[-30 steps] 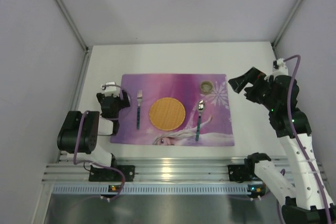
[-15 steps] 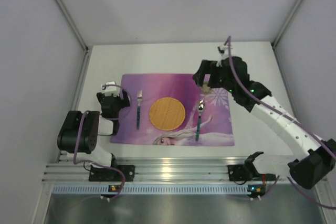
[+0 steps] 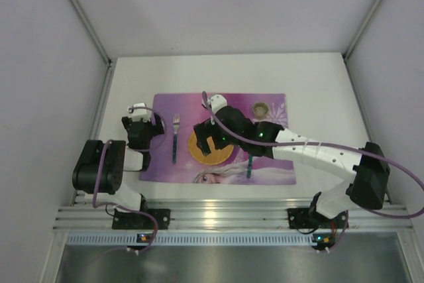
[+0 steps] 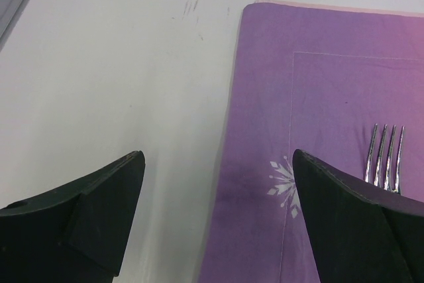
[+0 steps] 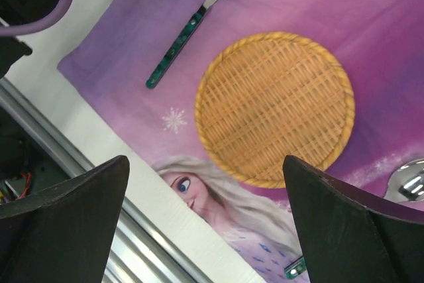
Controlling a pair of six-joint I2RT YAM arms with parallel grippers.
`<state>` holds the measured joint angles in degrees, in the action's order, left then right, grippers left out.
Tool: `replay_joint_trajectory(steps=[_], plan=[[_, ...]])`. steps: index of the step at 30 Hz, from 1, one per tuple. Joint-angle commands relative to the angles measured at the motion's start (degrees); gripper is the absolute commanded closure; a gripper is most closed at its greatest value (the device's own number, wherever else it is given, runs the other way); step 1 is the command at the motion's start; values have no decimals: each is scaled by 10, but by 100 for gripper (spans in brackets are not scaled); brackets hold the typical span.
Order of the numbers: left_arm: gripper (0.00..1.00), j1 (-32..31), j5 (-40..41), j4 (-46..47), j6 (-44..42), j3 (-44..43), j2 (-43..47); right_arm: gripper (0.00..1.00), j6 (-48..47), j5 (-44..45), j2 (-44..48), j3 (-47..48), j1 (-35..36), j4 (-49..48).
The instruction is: Set the dinner table for one person
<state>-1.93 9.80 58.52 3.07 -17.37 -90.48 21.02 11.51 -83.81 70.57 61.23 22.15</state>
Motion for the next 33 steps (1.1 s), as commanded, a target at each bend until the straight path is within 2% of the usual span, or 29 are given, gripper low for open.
replay_joint_trajectory(steps=[1,13,18,26,33], plan=[[2,2,-10,44,6,-4,7,0,-5,12,-2,12,25,-17],[2,2,-10,44,6,-4,7,0,5,33,37,5,25,-14],[2,2,-10,44,6,-4,7,0,35,61,92,-5,24,1],[1,2,-10,45,6,-4,7,0,53,115,185,-79,25,3],[2,2,-10,45,6,-4,7,0,43,130,201,-73,24,4]])
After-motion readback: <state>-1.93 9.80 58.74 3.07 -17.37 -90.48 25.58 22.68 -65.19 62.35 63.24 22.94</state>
